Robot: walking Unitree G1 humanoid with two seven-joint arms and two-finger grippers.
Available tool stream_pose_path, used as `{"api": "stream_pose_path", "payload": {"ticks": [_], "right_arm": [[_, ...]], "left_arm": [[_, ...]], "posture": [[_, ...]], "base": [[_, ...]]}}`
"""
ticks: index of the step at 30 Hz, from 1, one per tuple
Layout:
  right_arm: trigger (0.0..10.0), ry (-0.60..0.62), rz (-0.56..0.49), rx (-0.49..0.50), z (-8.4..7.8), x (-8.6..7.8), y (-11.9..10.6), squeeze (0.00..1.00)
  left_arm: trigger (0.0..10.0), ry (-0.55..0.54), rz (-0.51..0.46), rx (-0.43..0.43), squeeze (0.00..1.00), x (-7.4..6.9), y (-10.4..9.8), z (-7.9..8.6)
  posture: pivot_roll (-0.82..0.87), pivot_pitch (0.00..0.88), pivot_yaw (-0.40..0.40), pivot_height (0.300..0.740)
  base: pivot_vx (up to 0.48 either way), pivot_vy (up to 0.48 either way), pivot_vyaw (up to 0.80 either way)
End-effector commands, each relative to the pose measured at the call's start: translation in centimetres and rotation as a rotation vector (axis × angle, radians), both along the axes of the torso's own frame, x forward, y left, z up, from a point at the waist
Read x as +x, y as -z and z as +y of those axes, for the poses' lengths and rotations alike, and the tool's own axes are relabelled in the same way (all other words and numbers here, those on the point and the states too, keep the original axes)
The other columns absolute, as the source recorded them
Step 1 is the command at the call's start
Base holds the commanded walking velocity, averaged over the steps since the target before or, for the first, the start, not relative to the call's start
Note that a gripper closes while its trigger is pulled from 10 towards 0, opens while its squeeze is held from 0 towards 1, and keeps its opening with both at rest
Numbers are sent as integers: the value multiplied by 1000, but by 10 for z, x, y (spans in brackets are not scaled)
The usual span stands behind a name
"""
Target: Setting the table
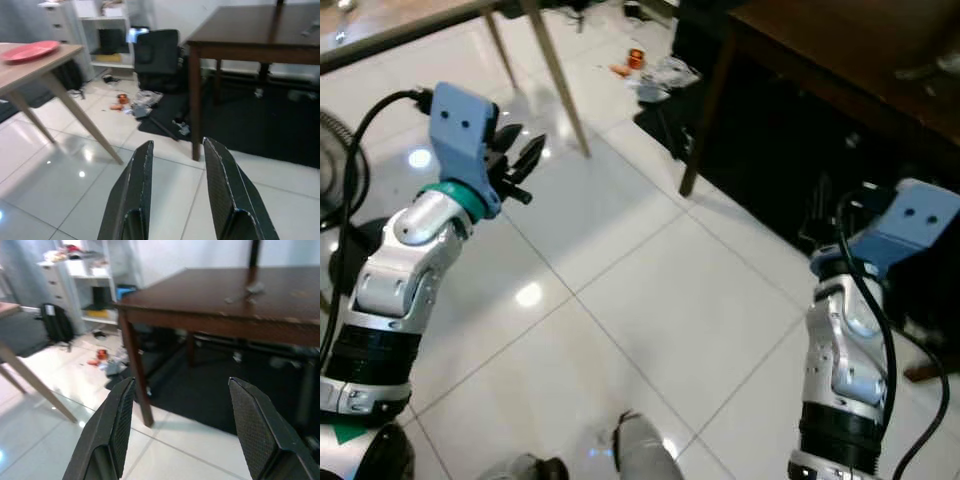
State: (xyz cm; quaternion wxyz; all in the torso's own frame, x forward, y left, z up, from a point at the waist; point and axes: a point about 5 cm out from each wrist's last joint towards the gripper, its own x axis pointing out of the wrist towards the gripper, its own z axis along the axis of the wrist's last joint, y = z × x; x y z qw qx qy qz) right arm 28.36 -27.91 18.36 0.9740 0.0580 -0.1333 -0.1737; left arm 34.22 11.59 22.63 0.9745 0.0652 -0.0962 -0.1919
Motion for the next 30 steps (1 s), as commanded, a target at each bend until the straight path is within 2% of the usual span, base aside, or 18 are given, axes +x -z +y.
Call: {"api": "stream_pose_path", "payload": {"ticks": [1,30], "right_arm": [[10000,11,19,7,-2,-2,5,0],[10000,30,24,10,-4,-3,5,0]], "left_arm": [[10000,0,23,7,0,0,6,-1],[10000,18,20,11,0,2,4,-10]], "posture": [[-19,50,75,740],[-17,48,79,740]], "base": [[0,0,-800],[0,0,-800]]}}
